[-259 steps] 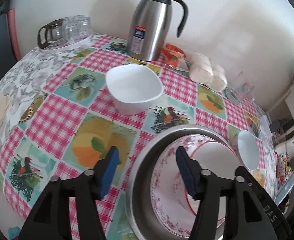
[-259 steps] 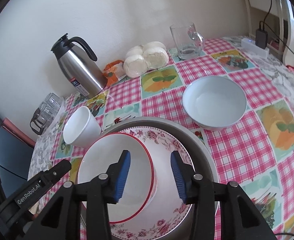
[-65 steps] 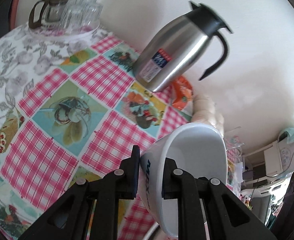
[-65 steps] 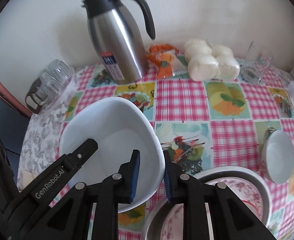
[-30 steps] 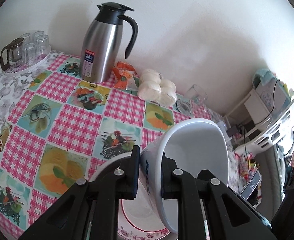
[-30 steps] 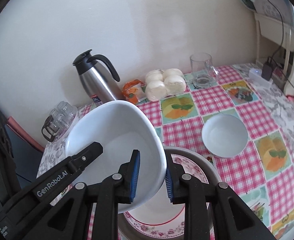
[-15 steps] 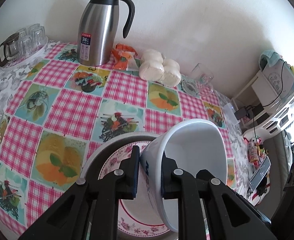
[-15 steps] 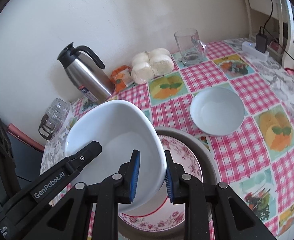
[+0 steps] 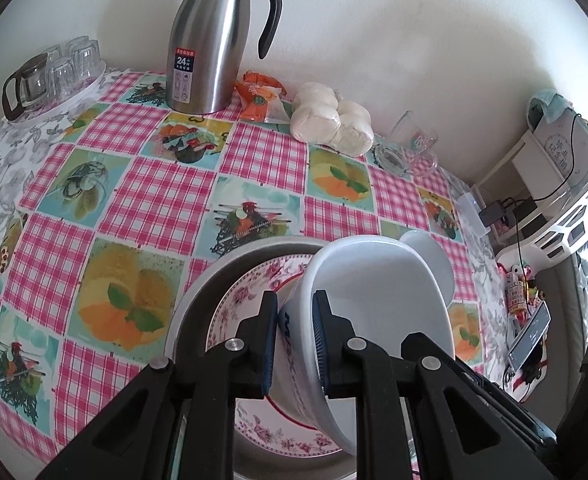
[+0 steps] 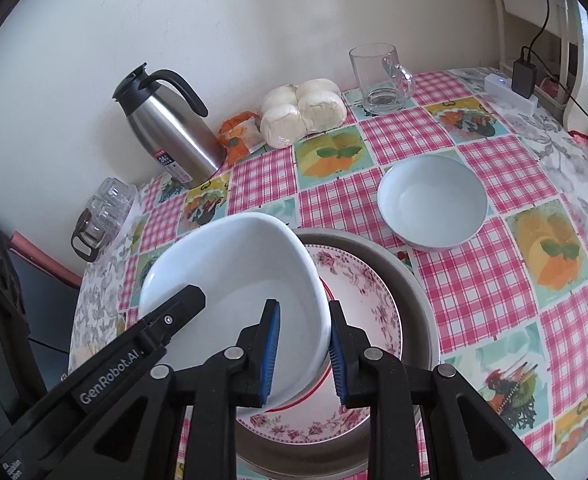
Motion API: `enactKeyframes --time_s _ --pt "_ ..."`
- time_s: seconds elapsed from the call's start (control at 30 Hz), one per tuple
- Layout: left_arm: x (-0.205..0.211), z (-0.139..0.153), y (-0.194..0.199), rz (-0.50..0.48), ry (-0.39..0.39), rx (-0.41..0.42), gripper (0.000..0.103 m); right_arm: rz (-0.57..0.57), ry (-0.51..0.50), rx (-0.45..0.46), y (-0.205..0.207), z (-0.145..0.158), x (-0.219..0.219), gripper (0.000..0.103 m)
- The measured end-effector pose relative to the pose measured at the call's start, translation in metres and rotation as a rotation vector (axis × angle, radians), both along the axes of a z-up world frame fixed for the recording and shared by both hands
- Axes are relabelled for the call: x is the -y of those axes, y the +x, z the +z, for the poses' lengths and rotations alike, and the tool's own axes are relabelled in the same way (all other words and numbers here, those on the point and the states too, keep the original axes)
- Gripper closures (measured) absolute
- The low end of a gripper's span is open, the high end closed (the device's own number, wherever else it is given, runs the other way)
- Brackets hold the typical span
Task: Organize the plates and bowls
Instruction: 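Lift the white MAX bowl with both grippers and carry it over the basin, then lower the white MAX bowl into the red-rimmed bowl with both grippers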
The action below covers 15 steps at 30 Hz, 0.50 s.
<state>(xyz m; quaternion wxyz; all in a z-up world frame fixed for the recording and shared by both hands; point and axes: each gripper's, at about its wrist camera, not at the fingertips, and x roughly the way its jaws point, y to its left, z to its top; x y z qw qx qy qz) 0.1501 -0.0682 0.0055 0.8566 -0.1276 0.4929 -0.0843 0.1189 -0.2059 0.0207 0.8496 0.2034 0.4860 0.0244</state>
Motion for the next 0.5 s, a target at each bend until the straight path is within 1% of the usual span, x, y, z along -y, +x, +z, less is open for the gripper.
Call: enactKeyframes --time_s 0.33,0.5 --pt "-0.001 -0.004 -0.006 -0.007 0.003 -0.005 0.086 0.001 -0.015 -0.020 -0.005 -0.004 0.000 0.076" --pt "-0.002 -0.004 -0.005 -0.004 -0.002 -0.008 0.086 0.002 -0.001 -0.040 -0.004 -0.011 0.000 0.076"
